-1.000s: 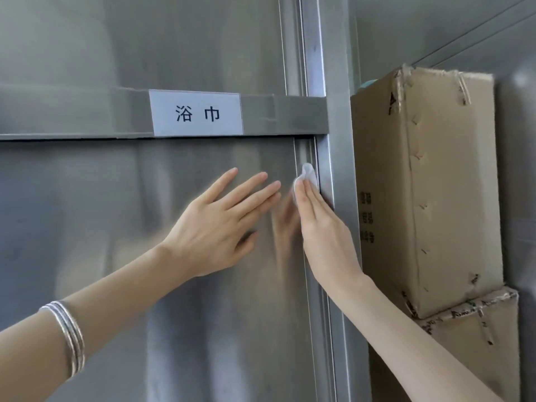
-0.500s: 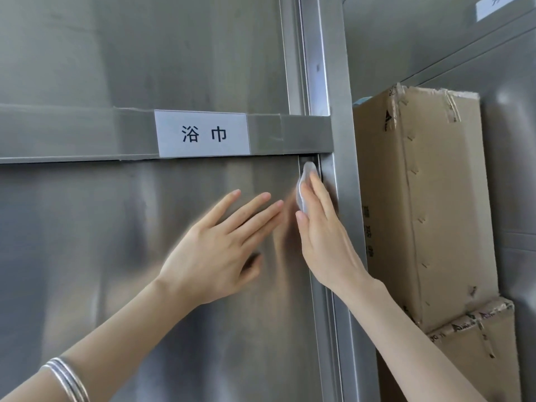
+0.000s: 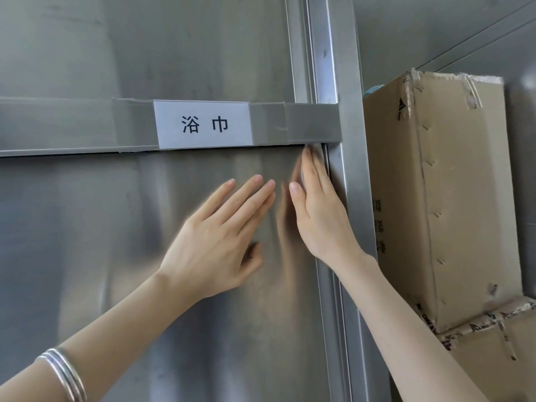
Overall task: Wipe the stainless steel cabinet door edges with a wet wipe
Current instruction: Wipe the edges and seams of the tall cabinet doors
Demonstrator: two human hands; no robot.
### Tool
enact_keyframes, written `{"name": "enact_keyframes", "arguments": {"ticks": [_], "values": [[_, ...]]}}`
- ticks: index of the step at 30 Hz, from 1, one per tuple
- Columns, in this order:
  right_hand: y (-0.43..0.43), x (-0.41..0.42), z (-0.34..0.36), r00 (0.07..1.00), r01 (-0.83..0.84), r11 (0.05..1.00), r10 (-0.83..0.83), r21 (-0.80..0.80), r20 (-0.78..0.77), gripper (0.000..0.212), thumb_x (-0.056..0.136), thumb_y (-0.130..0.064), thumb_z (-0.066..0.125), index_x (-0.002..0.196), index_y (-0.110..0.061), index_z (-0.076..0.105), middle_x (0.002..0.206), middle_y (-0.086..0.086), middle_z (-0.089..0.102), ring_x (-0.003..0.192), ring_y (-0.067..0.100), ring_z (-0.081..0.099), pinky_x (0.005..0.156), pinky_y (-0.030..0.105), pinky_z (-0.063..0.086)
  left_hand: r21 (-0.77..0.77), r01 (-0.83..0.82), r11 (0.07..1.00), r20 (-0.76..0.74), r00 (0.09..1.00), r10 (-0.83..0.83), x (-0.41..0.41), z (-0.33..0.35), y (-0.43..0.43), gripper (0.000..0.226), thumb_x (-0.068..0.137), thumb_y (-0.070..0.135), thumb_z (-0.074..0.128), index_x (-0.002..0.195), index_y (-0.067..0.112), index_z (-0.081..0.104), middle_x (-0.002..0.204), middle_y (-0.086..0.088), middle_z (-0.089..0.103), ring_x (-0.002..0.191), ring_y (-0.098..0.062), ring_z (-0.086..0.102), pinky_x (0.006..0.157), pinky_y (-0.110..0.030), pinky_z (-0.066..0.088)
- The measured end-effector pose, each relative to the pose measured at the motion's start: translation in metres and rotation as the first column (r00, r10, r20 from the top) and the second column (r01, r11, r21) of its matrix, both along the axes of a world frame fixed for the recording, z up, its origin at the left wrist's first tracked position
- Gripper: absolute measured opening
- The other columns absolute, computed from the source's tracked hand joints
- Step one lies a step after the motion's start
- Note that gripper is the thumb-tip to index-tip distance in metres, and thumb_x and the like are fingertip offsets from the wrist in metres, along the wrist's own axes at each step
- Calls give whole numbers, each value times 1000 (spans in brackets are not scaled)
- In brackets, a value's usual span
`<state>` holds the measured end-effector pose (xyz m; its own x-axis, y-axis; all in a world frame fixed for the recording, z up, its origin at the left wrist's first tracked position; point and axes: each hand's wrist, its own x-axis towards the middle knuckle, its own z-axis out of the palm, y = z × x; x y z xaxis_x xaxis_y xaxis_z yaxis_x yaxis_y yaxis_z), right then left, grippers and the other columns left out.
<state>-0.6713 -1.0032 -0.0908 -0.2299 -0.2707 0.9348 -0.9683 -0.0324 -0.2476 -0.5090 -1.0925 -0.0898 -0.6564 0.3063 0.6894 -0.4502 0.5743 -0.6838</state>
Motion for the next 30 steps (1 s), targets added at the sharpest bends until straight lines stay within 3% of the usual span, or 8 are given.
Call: {"name": "enact_keyframes", "arguments": {"ticks": [3,7,12,16,22,27,30], "values": [[1,3,0,1000,-13,1000,13,-22,4,54,101,-30,28,150,-16,9,157,-5,7,140,-1,2,104,0,-6,-6,4,1000,-7,1000,-4,0,-1,-1,65,82,27,47,142,1,44,153,-7,37,143,-23,33,117,-43,25],[12,14,-55,998,-56,997,55,46,25,60,96,-40,21,148,-20,0,155,-13,-4,139,-7,-6,107,4,-4,4,-22,1000,-2,1000,22,1,-1,2,65,85,28,46,144,0,41,155,-8,34,144,-23,30,119,-43,21],[10,12,-23,944,-245,970,236,11,232,55,102,-36,25,150,-19,4,156,-12,-2,138,-6,-4,106,8,-2,42,-22,999,31,999,20,8,-38,4,71,80,24,51,144,-3,38,156,-12,30,145,-26,27,119,-42,20],[9,8,-55,964,-225,974,218,27,149,55,102,-34,26,149,-19,3,156,-12,-3,140,-5,-5,113,14,0,44,-28,999,86,996,24,18,-99,-2,71,79,24,49,144,-3,39,156,-12,29,145,-26,26,118,-43,22],[16,15,-180,997,-65,984,55,165,60,59,93,-50,17,141,-32,-13,151,-22,-15,138,-9,-11,107,3,-3,100,-10,995,140,990,-4,17,-180,-1,68,81,24,47,144,-2,39,157,-11,28,146,-25,25,118,-43,20],[13,5,-183,999,-41,992,42,115,0,60,98,-44,18,147,-18,-6,151,-15,-11,138,-7,-9,110,7,-4,64,-23,998,162,987,13,19,-213,-4,70,81,25,46,145,-2,36,158,-11,27,146,-24,24,119,-42,19],[12,5,-227,1000,-24,993,24,114,-1,58,97,-45,18,145,-22,-7,151,-16,-8,139,-7,-7,109,5,-2,37,-38,999,190,981,30,19,-239,-7,71,82,25,44,148,0,32,159,-9,25,146,-23,24,120,-42,18]]}}
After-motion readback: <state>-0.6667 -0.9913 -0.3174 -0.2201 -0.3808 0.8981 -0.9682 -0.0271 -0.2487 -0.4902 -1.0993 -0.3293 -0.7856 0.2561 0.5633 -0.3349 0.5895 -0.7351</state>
